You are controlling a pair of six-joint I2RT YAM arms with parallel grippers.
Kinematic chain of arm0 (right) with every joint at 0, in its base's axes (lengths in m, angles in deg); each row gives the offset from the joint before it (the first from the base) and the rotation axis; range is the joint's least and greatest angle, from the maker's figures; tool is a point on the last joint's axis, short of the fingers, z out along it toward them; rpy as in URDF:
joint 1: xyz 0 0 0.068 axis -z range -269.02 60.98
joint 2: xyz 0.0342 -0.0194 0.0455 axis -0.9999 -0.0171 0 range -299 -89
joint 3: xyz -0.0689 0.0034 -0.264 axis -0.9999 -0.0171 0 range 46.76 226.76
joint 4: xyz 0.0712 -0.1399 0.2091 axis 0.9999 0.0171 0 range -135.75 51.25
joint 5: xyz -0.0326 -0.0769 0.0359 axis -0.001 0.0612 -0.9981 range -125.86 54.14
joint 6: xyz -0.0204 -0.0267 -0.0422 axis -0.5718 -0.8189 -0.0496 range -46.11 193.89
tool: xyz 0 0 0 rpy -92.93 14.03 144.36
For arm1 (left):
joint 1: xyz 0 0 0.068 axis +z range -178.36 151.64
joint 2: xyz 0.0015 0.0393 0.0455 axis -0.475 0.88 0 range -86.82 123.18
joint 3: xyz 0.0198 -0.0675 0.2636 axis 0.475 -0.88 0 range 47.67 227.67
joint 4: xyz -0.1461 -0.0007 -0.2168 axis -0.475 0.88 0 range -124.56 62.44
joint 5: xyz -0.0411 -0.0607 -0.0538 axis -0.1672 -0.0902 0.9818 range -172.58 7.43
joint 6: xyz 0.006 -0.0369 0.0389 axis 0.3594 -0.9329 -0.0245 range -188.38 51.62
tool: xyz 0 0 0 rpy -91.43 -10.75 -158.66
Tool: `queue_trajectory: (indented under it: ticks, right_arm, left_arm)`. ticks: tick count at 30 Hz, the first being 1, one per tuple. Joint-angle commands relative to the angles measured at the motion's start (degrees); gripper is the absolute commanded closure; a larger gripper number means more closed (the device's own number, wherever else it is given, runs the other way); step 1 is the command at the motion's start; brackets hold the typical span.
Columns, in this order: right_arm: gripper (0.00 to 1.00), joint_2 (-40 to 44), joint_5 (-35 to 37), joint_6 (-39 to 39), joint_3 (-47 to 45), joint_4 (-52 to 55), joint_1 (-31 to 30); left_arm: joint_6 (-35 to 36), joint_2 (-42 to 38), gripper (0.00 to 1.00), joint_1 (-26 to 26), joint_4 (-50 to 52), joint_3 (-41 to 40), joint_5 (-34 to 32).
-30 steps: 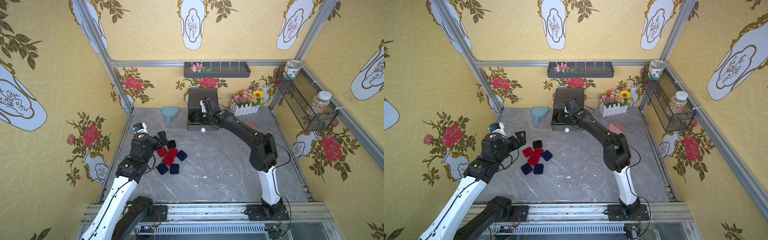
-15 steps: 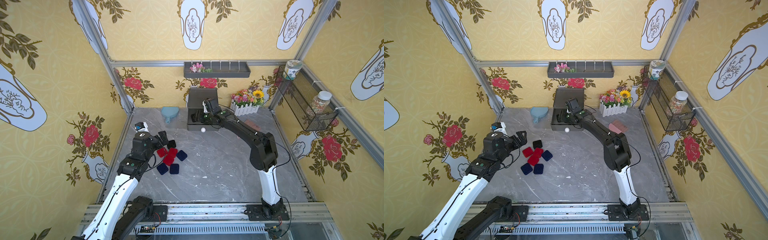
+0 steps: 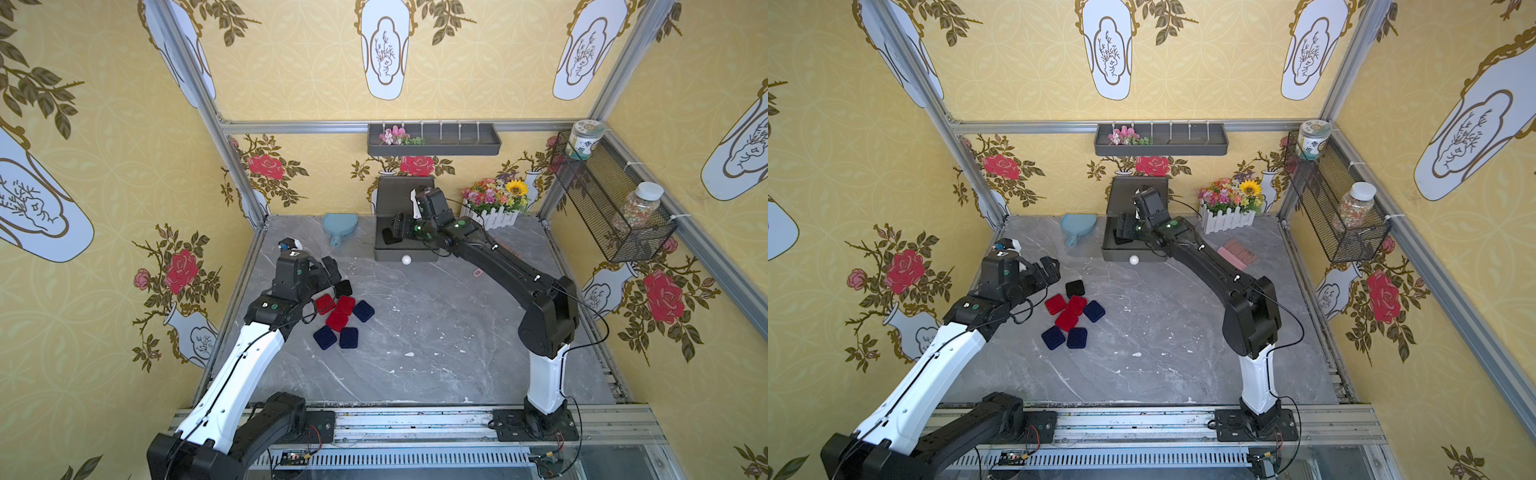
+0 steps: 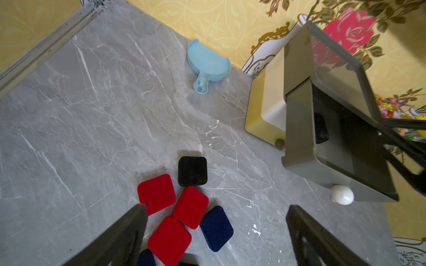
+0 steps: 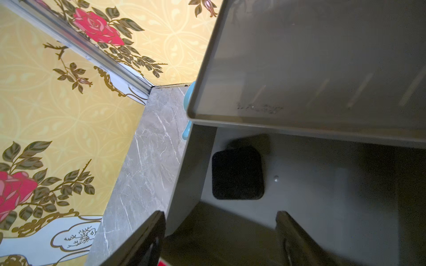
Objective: Place the brooch boxes into the drawer by color
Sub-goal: Pick up the brooch box from the center of the board.
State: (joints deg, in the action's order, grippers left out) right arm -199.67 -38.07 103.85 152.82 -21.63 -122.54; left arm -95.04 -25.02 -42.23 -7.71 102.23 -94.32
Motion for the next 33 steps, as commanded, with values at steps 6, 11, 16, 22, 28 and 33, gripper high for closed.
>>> queue_trajectory:
  ticks: [6,11,16,22,28,33]
  right_arm:
    - [0.17,14.9,5.7,-3.4,-13.2,-5.1,-1.9]
    - [0.16,27.0,6.0,-2.9,-25.9,-7.7,-3.0]
    - [0.16,35.4,6.8,-1.7,-35.1,-5.6,-3.2]
    - [0.15,42.3,8.3,-0.6,-43.3,-1.6,-3.1]
    - [0.15,43.6,9.1,-0.7,-44.8,-0.2,-2.3]
    - [0.14,42.3,8.2,-0.3,-45.2,-1.4,-1.9]
  left_arm:
    - [1.1,17.9,0.0,2.4,5.7,8.4,6.6]
    - [2.8,29.8,0.0,2.4,9.6,15.9,7.4]
    - [3.3,37.4,0.01,2.4,10.1,20.2,8.8]
    - [2.8,44.0,0.04,2.4,9.8,23.2,9.4]
    - [2.1,47.8,0.07,2.4,10.7,24.4,8.9]
    - [1.8,49.6,0.08,2.4,10.8,24.2,8.5]
